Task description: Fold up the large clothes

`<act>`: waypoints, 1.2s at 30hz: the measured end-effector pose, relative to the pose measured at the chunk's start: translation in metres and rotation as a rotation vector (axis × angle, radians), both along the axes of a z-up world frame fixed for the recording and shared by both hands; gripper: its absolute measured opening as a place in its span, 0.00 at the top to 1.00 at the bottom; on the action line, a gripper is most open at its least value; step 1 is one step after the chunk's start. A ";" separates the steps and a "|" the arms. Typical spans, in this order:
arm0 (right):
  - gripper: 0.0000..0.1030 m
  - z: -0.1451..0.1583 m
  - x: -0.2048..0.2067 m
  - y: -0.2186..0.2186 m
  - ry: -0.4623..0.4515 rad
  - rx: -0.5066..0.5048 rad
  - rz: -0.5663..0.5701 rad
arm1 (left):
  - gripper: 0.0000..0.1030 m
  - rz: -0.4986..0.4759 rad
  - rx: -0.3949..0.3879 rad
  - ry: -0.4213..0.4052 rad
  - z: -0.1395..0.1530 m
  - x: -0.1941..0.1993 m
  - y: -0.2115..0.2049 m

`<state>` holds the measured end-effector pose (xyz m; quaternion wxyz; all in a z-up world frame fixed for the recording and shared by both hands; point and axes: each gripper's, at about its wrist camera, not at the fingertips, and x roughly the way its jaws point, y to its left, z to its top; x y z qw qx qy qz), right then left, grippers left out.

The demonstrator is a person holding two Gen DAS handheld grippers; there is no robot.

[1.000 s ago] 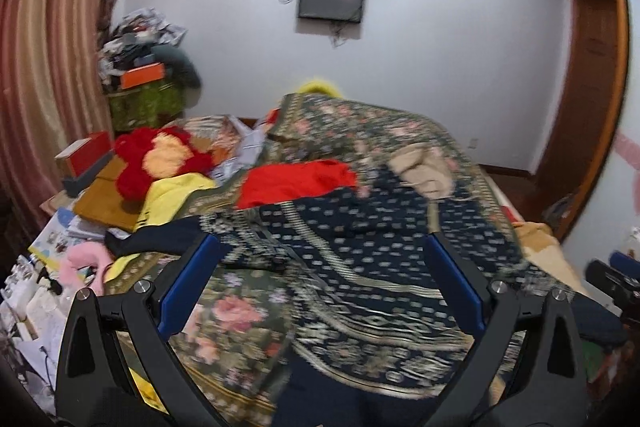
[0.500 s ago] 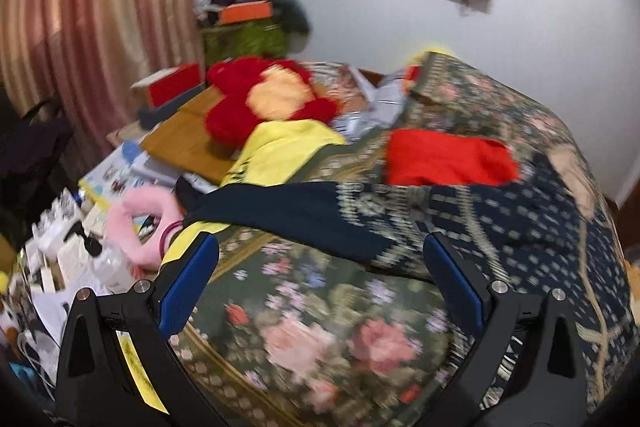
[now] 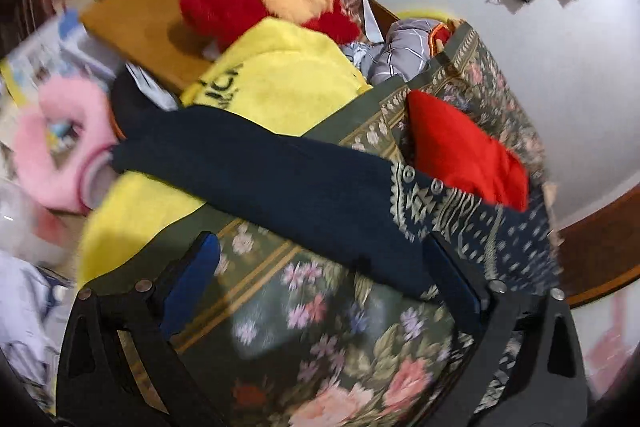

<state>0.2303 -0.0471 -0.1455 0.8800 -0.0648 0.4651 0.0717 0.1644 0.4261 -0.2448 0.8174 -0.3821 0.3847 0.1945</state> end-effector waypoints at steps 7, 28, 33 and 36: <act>0.00 -0.008 0.005 0.000 0.036 -0.010 -0.022 | 0.12 0.047 -0.118 -0.030 -0.010 0.019 0.046; 0.00 0.007 -0.004 -0.025 0.043 0.128 -0.095 | 0.97 0.046 0.202 0.108 0.012 0.033 0.039; 0.00 0.017 -0.009 -0.035 0.016 0.165 -0.107 | 0.97 0.007 0.244 -0.031 0.066 0.036 0.014; 0.00 0.024 -0.009 -0.040 -0.017 0.164 -0.115 | 0.97 -0.053 0.298 -0.138 0.112 0.043 -0.018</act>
